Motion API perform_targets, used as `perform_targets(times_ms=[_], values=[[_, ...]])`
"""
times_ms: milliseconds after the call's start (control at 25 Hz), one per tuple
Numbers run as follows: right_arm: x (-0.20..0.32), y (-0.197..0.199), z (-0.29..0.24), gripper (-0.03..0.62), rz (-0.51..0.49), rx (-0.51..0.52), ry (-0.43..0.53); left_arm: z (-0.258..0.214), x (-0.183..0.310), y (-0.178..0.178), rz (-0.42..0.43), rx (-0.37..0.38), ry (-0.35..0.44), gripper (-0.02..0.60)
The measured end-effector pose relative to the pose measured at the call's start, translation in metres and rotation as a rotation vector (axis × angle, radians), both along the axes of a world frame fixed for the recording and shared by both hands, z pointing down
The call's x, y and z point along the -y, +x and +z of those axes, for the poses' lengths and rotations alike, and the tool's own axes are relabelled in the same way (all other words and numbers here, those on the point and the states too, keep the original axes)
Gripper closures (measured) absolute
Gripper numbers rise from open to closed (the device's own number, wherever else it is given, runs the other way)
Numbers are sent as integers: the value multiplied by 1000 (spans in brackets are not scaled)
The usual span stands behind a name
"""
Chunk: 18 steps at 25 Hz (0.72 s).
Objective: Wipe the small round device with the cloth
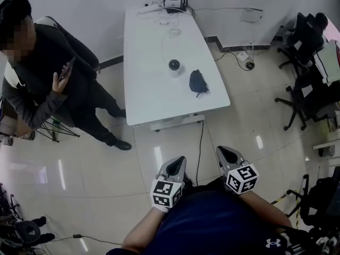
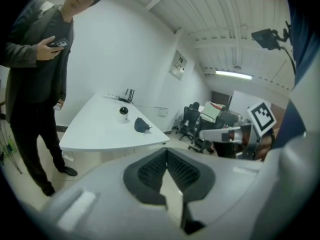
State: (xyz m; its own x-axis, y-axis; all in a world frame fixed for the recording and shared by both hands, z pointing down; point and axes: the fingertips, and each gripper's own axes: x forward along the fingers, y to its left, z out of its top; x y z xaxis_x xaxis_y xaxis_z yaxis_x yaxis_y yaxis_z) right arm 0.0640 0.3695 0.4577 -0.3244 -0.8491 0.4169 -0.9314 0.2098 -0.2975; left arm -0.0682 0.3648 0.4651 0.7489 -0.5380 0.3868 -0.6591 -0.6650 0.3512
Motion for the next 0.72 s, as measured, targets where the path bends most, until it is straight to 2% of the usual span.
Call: perform_targets(times_ms=[200,360,560,720], values=[[32,-4,6,583,25,1,-18,2,34,-14,-29,-2,-17,580],[61,-9,17,582,-14,24,-51,7,62,-12,-55,9,-31,580],[120,3,29,577,-58,70,-44,11,112,0,-102,38,-22,580],[181,18,41,485,-117,97,-71,8,157,19,-154,57,-20,557]])
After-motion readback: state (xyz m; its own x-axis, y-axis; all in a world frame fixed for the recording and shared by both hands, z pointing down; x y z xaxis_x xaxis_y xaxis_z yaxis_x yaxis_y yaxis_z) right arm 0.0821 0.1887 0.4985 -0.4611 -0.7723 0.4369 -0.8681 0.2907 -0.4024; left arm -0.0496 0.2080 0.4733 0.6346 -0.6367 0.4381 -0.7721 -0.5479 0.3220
